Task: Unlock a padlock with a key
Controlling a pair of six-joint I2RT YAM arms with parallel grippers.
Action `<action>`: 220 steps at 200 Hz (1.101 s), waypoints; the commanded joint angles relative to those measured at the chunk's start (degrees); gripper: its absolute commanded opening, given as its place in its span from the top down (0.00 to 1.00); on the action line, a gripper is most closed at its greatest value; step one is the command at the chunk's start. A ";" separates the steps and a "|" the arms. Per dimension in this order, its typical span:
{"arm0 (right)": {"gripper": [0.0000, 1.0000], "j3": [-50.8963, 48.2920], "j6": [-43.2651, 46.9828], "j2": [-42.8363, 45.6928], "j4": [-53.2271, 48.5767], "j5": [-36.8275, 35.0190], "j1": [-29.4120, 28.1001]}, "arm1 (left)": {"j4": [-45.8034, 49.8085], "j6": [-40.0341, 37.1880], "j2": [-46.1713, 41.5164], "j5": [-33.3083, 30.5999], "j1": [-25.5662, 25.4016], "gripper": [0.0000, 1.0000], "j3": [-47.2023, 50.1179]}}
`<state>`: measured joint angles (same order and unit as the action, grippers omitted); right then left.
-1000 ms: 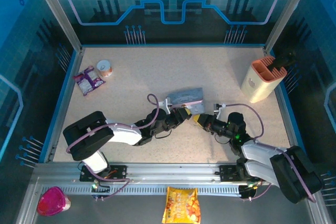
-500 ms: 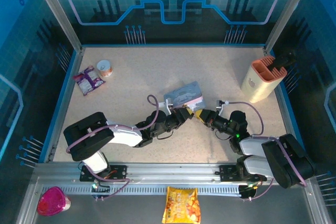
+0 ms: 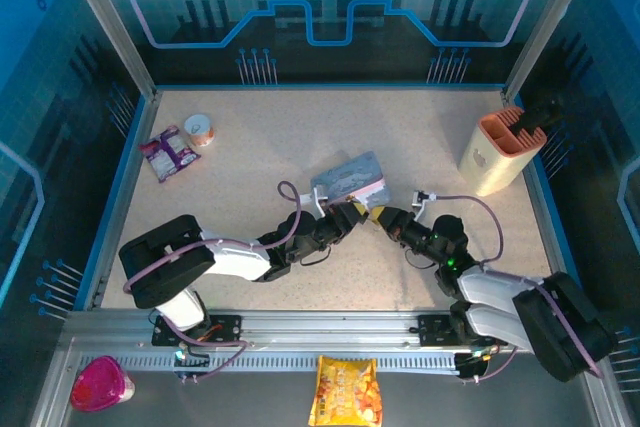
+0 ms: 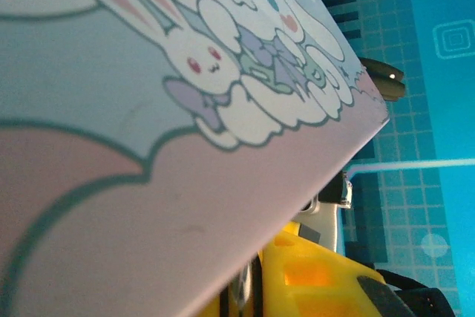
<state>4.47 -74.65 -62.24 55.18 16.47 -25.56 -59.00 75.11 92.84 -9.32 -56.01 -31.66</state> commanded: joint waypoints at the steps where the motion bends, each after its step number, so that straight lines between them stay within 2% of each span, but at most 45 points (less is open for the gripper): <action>1: 1.00 3.60 2.66 4.29 -4.15 0.64 -3.04 | -6.92 -0.02 -3.16 11.56 -5.86 1.00 -2.81; 40: 1.00 3.97 3.51 8.86 -8.11 -2.59 -5.10 | -5.23 1.53 -2.49 9.90 -6.04 1.00 -2.86; 89: 1.00 3.91 5.00 6.15 -4.16 -9.68 -12.58 | 0.29 2.20 -4.44 6.86 -6.40 1.00 -4.02; 110: 1.00 4.09 5.49 5.31 -3.48 -11.06 -13.54 | 3.09 1.66 -5.86 5.85 -6.56 1.00 -4.24; 177: 1.00 4.35 5.28 4.43 -2.95 -14.60 -15.72 | 1.69 1.91 -4.37 6.03 -6.58 1.00 -4.43; 203: 0.77 3.96 5.87 4.96 -4.83 -14.13 -15.05 | 5.80 1.36 -4.94 6.05 -6.09 1.00 -4.44; 220: 0.63 4.35 8.25 7.58 -12.29 -12.71 -13.55 | 8.98 0.55 -6.28 5.62 -4.94 1.00 -3.35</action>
<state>4.99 -69.04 -57.56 44.27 -1.30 -38.54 -46.94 77.97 89.12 -13.32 -58.35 -31.75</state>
